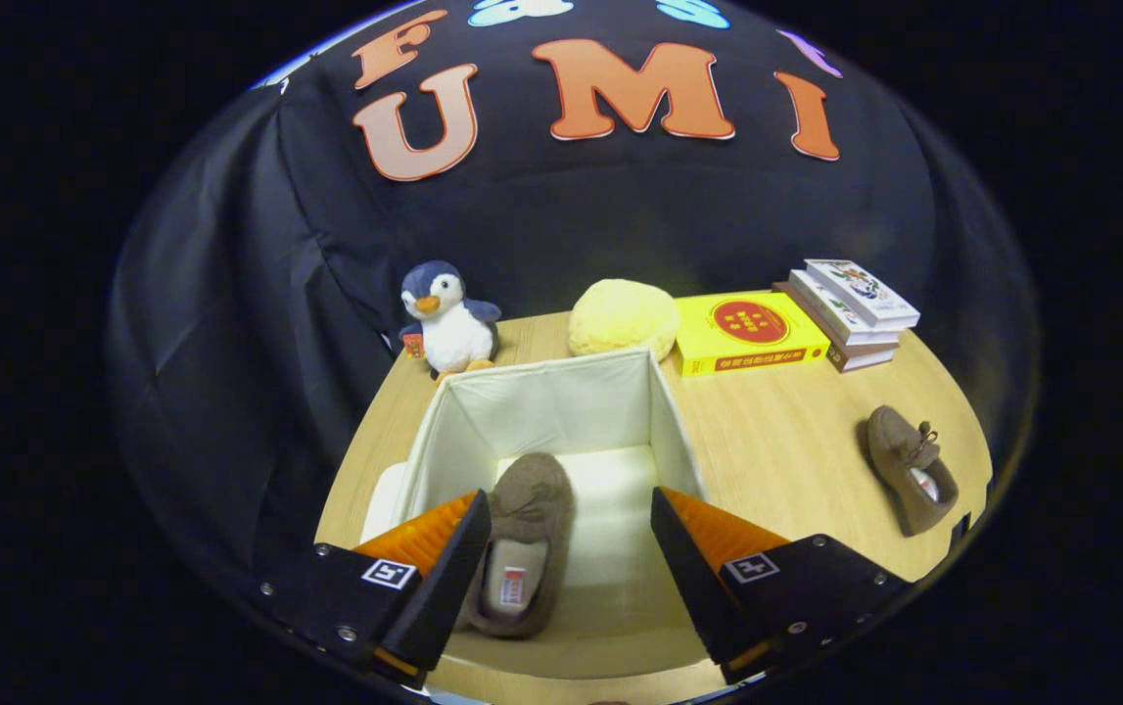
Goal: Open the storage box then place both shoes into the box .Put the left shoe in first, then the right shoe, with the right side of both shoes facing outward in a uniform manner.
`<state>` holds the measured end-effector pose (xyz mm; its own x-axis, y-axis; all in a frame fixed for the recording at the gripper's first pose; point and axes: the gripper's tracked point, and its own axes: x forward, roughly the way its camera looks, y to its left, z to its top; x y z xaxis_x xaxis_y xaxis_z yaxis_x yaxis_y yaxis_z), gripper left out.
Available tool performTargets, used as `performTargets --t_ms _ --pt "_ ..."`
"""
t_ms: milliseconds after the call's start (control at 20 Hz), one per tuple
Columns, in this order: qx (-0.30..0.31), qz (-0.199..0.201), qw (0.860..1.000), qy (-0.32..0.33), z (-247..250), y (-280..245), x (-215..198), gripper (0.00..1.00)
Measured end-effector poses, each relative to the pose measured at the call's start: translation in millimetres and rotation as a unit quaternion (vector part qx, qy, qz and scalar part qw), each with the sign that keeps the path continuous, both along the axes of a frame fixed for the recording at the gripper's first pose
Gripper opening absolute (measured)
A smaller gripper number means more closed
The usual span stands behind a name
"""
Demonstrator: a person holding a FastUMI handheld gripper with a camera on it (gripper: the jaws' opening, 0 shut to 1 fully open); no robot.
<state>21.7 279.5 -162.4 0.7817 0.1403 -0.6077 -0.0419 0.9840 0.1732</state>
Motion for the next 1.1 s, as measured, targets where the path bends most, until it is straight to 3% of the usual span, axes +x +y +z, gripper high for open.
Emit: performTargets --t_ms 700,1100 --pt "-0.025 -0.052 0.998 -0.012 7 -212 11 0.98" --pt "-0.056 -0.066 0.996 -0.002 -24 -325 7 0.98"
